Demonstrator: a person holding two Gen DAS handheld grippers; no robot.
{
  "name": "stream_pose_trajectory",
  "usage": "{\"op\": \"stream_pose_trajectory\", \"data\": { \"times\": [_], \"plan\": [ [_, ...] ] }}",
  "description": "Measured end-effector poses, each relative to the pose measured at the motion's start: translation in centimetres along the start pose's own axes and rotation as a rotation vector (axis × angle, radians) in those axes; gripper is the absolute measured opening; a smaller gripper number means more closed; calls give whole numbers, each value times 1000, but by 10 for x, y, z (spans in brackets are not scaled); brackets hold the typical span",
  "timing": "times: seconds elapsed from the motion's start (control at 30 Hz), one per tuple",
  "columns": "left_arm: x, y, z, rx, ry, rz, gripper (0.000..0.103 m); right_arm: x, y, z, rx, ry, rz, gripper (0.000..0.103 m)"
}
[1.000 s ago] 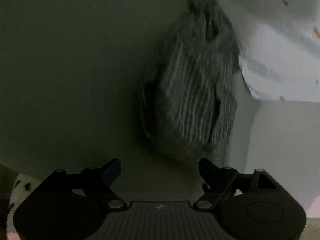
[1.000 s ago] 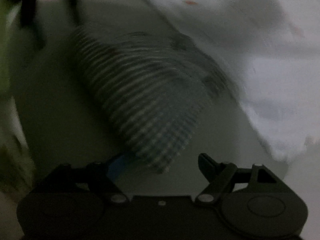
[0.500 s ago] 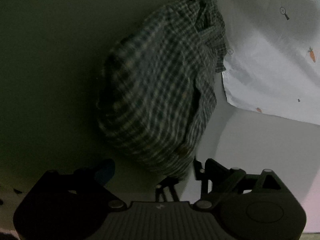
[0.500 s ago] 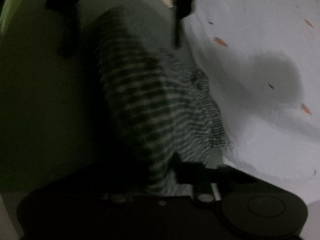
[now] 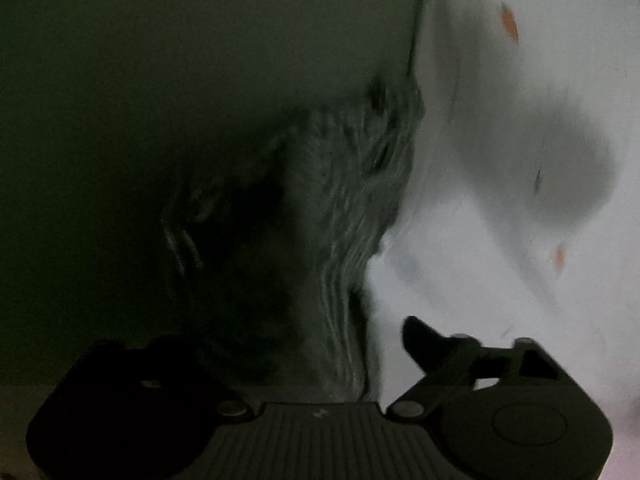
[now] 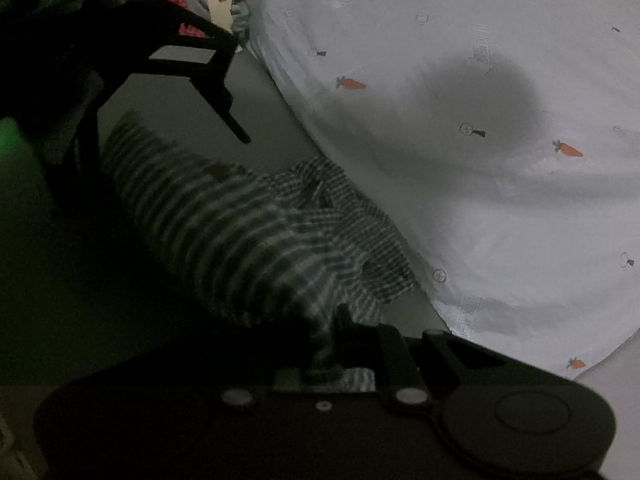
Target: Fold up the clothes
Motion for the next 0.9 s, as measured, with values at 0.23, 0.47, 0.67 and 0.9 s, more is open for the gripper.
{"op": "stream_pose_trajectory", "data": {
  "times": [0.23,0.47,0.67,0.9],
  "plan": [
    [10,6,12,-22,107,-49,29,14,-21,-5,2,-74,-115,52],
    [-6,12,37,-53,131,-30,28,36,-51,21,93,-22,-221,18],
    [-51,3,18,-54,239,-27,14,3,-11,-4,63,132,-51,7],
    [-92,-37,-42,25,303,-161,15,-27,9,-75,158,542,115,7]
  ]
}}
Point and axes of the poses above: each gripper's, at about its wrist camera, not at the fingertips, and z roughly the way its jaws point, x to its left, y to its top, the point moved 8 cm from there along z, roughly the way its jaws point, and after that the axes turned 15 degrees about z, right-handed, at the moved point
